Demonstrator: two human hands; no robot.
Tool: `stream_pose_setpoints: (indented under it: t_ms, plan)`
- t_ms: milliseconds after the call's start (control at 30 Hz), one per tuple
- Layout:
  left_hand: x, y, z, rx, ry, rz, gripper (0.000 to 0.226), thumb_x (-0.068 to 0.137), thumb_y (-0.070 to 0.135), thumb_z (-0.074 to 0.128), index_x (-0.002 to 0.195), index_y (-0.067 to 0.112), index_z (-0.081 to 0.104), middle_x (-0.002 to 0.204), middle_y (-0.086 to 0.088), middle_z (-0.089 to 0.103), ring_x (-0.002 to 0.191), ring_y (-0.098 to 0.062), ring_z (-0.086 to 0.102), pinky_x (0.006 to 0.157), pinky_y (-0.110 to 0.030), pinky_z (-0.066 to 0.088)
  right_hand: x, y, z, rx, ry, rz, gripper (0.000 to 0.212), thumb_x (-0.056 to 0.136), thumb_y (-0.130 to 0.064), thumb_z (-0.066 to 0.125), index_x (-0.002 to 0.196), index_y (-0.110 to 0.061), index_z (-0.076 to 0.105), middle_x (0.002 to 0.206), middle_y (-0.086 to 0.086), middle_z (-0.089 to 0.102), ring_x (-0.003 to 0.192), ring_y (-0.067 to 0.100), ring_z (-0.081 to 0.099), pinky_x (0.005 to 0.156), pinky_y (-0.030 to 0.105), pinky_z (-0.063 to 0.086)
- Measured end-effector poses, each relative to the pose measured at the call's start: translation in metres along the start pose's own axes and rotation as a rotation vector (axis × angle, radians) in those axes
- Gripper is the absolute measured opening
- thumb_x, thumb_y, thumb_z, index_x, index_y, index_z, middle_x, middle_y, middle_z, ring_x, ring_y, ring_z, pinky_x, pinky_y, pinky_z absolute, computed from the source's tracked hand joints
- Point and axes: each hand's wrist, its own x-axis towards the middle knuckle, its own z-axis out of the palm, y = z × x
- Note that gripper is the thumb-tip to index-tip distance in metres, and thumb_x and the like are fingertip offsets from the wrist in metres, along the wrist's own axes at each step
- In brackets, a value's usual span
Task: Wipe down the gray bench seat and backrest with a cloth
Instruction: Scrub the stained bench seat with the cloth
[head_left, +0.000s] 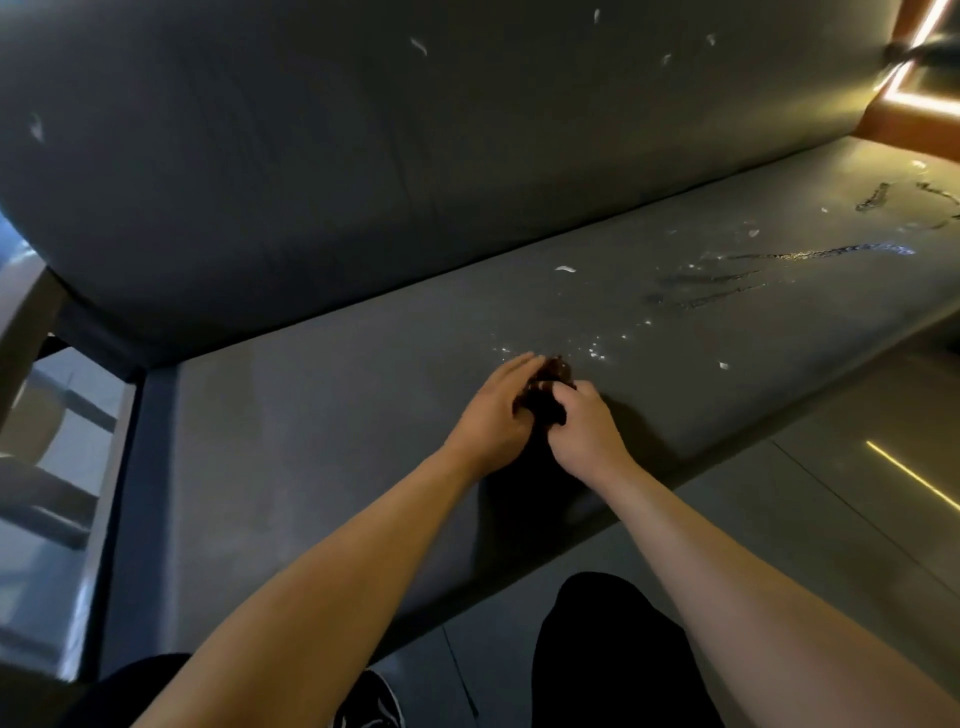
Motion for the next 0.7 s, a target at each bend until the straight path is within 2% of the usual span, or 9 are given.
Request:
stream_pose_setpoints:
  t_ms: [33,100,167,233,300,400,567,633,700]
  plan:
    - [0.003,-0.007,-0.003,0.058,0.069,-0.032,0.062,0.096,0.003,0.051,0.153,0.025,0.042,0.161,0.005,0.034,0.146,-0.013,0.035,0.118,-0.026,0.032,0.001,0.004,0.0,-0.108,0.025,-0.028,0.045,0.097,-0.003,0.054,0.139,-0.018,0.058,0.139,0.005,0.046,0.127,0.026,0.047,0.104,0.03,0.044]
    - [0.01,-0.026,-0.012,0.27,0.154,-0.145,0.056,0.1,0.017,0.051,0.154,0.025,0.038,0.163,0.001,0.03,0.148,-0.024,0.03,0.119,-0.037,0.031,0.007,0.013,-0.005,-0.254,0.134,0.026,0.05,0.097,-0.006,0.053,0.146,-0.017,0.052,0.148,0.007,0.041,0.136,0.031,0.037,0.112,0.039,0.04]
    - [0.013,-0.046,-0.022,0.47,0.075,-0.32,0.058,0.104,0.036,0.045,0.159,0.025,0.027,0.168,-0.003,0.019,0.153,-0.031,0.013,0.123,-0.048,0.018,0.014,0.021,-0.011,-0.344,0.2,0.121,0.051,0.101,-0.014,0.052,0.151,-0.016,0.045,0.154,0.011,0.037,0.142,0.036,0.03,0.117,0.045,0.033]
    - [0.013,-0.059,-0.025,0.532,0.0,-0.4,0.062,0.106,0.048,0.034,0.161,0.025,0.019,0.17,-0.005,0.009,0.155,-0.031,0.003,0.124,-0.052,0.008,0.021,0.02,-0.01,-0.425,0.168,0.162,0.053,0.103,-0.029,0.05,0.153,-0.015,0.041,0.157,0.012,0.034,0.145,0.037,0.025,0.119,0.048,0.028]
    - [0.012,-0.066,-0.02,0.545,-0.009,-0.392,0.063,0.106,0.052,0.026,0.162,0.025,0.015,0.17,-0.005,0.005,0.155,-0.03,0.0,0.124,-0.052,0.003,0.031,0.016,-0.001,-0.467,0.136,0.151,0.054,0.103,-0.038,0.049,0.151,-0.015,0.044,0.154,0.011,0.039,0.143,0.035,0.027,0.117,0.049,0.029]
    - [0.013,-0.07,-0.015,0.533,0.042,-0.377,0.063,0.104,0.052,0.026,0.161,0.026,0.017,0.17,-0.004,0.007,0.154,-0.027,0.0,0.124,-0.052,0.001,0.049,0.008,0.011,-0.428,0.143,0.124,0.045,0.102,-0.034,0.051,0.142,-0.013,0.055,0.144,0.011,0.052,0.138,0.036,0.033,0.116,0.046,0.033]
    - [0.012,-0.074,-0.013,0.541,0.086,-0.369,0.061,0.103,0.053,0.029,0.159,0.03,0.022,0.169,-0.003,0.011,0.154,-0.027,0.004,0.124,-0.051,0.004,0.071,-0.025,0.028,-0.22,-0.015,0.017,0.042,0.106,-0.04,0.042,0.128,-0.016,0.069,0.13,0.009,0.065,0.128,0.028,0.049,0.117,0.039,0.022]
    - [0.011,-0.075,-0.012,0.553,0.103,-0.357,0.059,0.104,0.054,0.029,0.158,0.031,0.023,0.169,-0.002,0.013,0.153,-0.027,0.006,0.123,-0.051,0.007,0.075,-0.037,0.045,-0.172,-0.128,-0.018,0.051,0.105,-0.05,0.035,0.132,-0.021,0.068,0.141,0.005,0.059,0.137,0.025,0.043,0.12,0.041,0.019]
    - [0.011,-0.076,-0.012,0.569,0.106,-0.35,0.059,0.104,0.053,0.028,0.158,0.031,0.023,0.169,-0.002,0.014,0.153,-0.027,0.007,0.122,-0.051,0.008,0.075,-0.037,0.054,-0.227,-0.189,-0.02,0.05,0.104,-0.049,0.035,0.142,-0.027,0.058,0.159,0.003,0.039,0.151,0.024,0.021,0.122,0.048,0.012]
